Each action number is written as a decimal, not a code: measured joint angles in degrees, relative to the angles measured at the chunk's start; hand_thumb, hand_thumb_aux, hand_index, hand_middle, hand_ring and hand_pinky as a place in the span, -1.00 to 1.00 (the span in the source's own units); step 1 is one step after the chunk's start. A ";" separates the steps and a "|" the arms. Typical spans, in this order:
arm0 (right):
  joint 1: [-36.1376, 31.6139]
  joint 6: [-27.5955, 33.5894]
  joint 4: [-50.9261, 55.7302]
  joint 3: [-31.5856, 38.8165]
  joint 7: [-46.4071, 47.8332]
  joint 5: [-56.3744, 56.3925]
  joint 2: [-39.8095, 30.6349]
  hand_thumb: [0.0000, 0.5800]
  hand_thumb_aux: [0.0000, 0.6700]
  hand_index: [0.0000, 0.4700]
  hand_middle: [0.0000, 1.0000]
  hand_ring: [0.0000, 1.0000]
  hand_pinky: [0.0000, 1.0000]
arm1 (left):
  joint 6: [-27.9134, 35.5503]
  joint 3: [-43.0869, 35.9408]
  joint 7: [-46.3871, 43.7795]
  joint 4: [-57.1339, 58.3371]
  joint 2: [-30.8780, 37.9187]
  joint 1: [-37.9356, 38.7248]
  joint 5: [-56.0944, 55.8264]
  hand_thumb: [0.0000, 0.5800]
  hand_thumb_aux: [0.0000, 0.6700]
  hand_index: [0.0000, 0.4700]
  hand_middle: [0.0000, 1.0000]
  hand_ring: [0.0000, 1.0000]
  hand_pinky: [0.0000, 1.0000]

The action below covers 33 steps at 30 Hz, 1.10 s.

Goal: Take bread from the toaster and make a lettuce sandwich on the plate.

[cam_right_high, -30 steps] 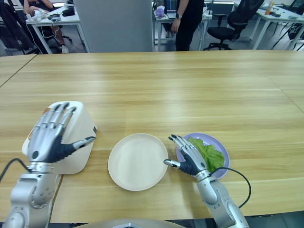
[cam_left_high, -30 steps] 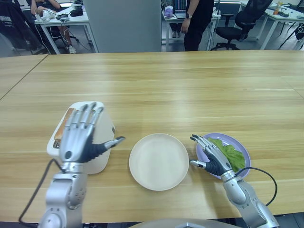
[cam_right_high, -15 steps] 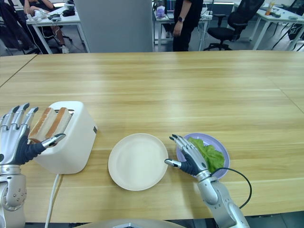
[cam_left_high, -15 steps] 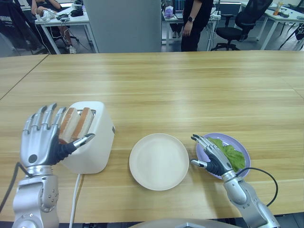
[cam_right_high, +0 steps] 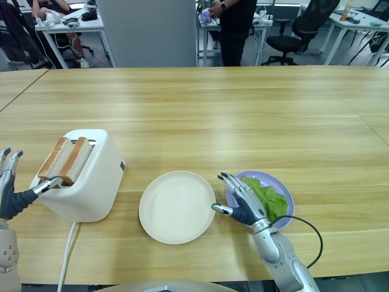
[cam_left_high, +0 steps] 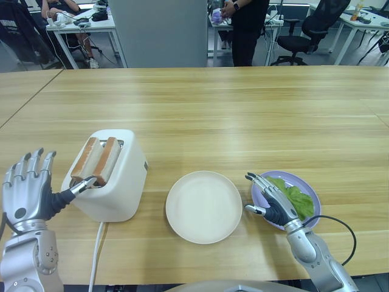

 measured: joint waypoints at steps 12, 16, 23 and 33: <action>0.91 -0.02 0.02 -0.60 -0.56 0.36 -0.09 -1.00 -1.00 -1.00 -1.00 -1.00 -1.00 | 0.49 -1.91 0.53 2.33 -0.17 -2.08 -2.74 1.00 1.00 0.96 -1.00 -1.00 -1.00; 0.95 -0.02 0.13 -0.80 -0.70 0.35 -0.09 -1.00 -1.00 -1.00 -1.00 -1.00 -1.00 | -0.39 -3.19 1.61 2.30 -1.37 -3.63 -4.50 1.00 1.00 0.96 -1.00 -1.00 -1.00; 0.72 -0.02 0.91 -0.80 -0.85 0.33 -0.03 -1.00 -1.00 -1.00 -1.00 -1.00 -1.00 | -1.04 -3.46 1.93 1.39 -2.04 -3.12 -7.20 -1.00 -1.00 -1.00 -1.00 -1.00 -1.00; 0.51 -0.07 1.26 -0.82 -1.00 0.39 -0.01 -1.00 -1.00 -1.00 -1.00 -1.00 -1.00 | 1.17 1.15 -0.18 -1.97 0.17 -0.17 -6.00 -1.00 -1.00 -1.00 -1.00 -1.00 -1.00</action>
